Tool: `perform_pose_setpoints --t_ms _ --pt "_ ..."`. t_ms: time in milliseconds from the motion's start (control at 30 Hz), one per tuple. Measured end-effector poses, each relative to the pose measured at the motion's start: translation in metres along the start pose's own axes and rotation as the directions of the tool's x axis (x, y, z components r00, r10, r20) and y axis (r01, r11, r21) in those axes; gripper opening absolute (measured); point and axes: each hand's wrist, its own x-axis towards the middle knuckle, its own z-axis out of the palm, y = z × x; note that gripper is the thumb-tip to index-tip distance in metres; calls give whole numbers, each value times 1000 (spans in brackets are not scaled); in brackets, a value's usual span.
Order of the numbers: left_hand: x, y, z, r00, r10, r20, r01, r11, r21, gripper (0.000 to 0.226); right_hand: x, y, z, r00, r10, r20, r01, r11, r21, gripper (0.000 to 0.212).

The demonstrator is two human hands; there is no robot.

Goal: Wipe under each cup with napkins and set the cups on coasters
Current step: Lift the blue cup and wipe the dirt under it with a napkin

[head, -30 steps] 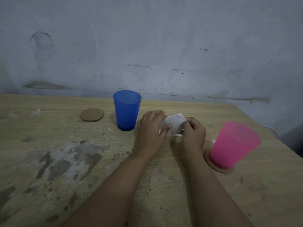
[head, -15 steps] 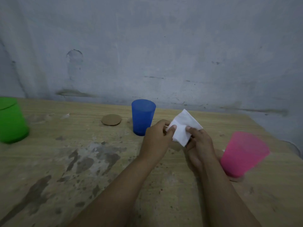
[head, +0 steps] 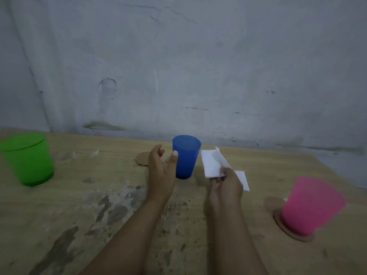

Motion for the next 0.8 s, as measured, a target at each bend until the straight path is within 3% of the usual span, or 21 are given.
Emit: perform_pose_setpoints --t_ms 133,267,533,800 --pt "4 -2 0 984 -28 174 23 999 34 96 8 10 1 999 -39 1 39 999 -34 11" --pt "5 -5 2 960 -36 278 2 992 123 107 15 12 2 994 -94 53 101 986 -131 14" --pt "13 -17 2 971 -15 239 -15 992 125 77 12 17 2 992 -112 65 126 945 -300 16" --pt "11 0 3 981 54 186 -63 997 42 67 11 22 6 996 -47 72 70 929 -364 17"
